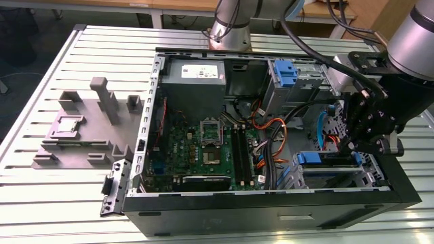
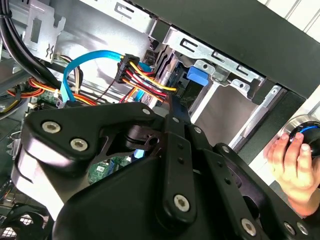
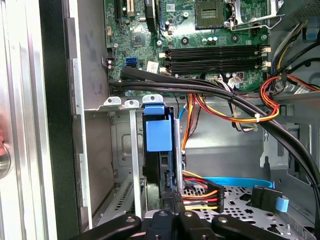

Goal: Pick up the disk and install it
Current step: 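Insert the second disk wire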

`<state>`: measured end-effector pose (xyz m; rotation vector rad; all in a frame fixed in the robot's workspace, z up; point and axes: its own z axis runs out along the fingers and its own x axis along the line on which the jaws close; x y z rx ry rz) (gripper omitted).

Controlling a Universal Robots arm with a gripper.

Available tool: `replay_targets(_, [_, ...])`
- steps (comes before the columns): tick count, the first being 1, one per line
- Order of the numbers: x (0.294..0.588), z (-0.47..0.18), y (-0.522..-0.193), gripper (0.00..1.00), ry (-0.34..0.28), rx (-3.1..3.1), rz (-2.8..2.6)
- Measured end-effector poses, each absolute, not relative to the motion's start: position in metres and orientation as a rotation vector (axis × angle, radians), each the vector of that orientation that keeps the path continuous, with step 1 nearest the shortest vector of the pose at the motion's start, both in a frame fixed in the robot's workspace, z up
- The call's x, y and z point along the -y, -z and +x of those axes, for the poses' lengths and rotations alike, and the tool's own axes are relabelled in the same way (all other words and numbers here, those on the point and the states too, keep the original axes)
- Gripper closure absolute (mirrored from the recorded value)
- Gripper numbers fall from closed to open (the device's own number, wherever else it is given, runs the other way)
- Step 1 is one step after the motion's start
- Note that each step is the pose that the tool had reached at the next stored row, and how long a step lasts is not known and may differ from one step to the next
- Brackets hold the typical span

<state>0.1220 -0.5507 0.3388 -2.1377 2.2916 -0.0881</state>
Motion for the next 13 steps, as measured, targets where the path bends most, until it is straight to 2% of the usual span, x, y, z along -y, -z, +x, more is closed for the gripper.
replay_targets(13, [0.5507, 0.1184, -0.3389, 0.9, 0.087, -2.291, -2.137])
